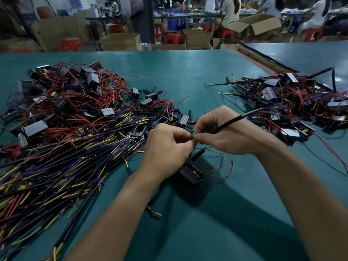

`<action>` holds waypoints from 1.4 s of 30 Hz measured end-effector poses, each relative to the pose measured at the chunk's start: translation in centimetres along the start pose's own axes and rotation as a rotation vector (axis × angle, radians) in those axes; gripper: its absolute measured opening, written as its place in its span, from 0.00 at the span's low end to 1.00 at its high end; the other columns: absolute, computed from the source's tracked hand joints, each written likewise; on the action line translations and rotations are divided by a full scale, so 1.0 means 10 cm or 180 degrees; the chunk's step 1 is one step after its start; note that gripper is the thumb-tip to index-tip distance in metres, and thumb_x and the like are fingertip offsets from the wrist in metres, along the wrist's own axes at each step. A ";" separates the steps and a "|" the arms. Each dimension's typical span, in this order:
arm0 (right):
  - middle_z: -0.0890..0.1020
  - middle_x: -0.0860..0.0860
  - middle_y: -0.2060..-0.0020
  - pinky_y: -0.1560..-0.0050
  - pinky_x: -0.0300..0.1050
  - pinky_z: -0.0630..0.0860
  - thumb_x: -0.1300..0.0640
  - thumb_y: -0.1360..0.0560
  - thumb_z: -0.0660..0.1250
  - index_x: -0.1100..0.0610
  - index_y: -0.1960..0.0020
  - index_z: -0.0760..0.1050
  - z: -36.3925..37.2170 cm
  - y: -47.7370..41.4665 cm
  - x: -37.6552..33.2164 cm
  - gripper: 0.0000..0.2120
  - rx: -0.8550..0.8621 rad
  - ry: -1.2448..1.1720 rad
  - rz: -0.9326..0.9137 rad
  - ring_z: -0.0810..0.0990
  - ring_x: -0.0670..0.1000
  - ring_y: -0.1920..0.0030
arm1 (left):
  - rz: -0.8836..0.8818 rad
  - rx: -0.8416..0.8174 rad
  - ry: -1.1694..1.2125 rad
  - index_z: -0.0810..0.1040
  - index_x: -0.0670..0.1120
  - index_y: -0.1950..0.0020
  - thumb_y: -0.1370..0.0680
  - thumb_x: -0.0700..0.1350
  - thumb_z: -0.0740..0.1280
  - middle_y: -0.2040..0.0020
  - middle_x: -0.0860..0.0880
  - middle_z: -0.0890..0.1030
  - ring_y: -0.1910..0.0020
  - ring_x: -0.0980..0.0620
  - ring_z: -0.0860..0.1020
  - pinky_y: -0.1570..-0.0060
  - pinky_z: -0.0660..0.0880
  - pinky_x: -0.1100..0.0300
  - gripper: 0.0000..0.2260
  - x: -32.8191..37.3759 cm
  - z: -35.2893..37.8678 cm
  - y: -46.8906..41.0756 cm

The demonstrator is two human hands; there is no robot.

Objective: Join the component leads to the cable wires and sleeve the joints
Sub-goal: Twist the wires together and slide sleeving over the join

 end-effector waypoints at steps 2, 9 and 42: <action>0.82 0.50 0.70 0.68 0.41 0.73 0.62 0.27 0.70 0.55 0.63 0.81 0.00 0.00 0.01 0.06 0.0000 0.0037 -0.0015 0.76 0.44 0.71 | -0.0231 -0.0169 0.0265 0.84 0.43 0.63 0.30 0.44 0.74 0.70 0.39 0.81 0.76 0.50 0.74 0.72 0.74 0.52 0.05 -0.06 0.04 -0.01; 0.79 0.47 0.73 0.70 0.40 0.68 0.61 0.27 0.71 0.54 0.61 0.81 0.01 0.00 -0.01 0.06 -0.0097 0.0094 -0.0103 0.71 0.44 0.72 | -0.0954 -0.0586 0.1095 0.83 0.43 0.64 0.28 0.34 0.71 0.64 0.40 0.84 0.77 0.55 0.70 0.72 0.69 0.64 0.07 -0.17 0.14 0.02; 0.83 0.54 0.71 0.71 0.38 0.72 0.64 0.27 0.73 0.62 0.61 0.82 -0.03 0.02 -0.03 0.04 -0.0045 -0.0600 0.0002 0.77 0.46 0.71 | -0.0817 -0.0665 0.1213 0.82 0.42 0.60 0.27 0.34 0.71 0.73 0.51 0.80 0.77 0.57 0.77 0.70 0.76 0.65 0.05 -0.13 0.04 0.00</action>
Point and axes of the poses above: each hand's wrist, its own y-axis away from the middle knuckle, its own z-axis out of the palm, x = y × z, the point moved 10 cm from there along -y, towards the middle knuckle
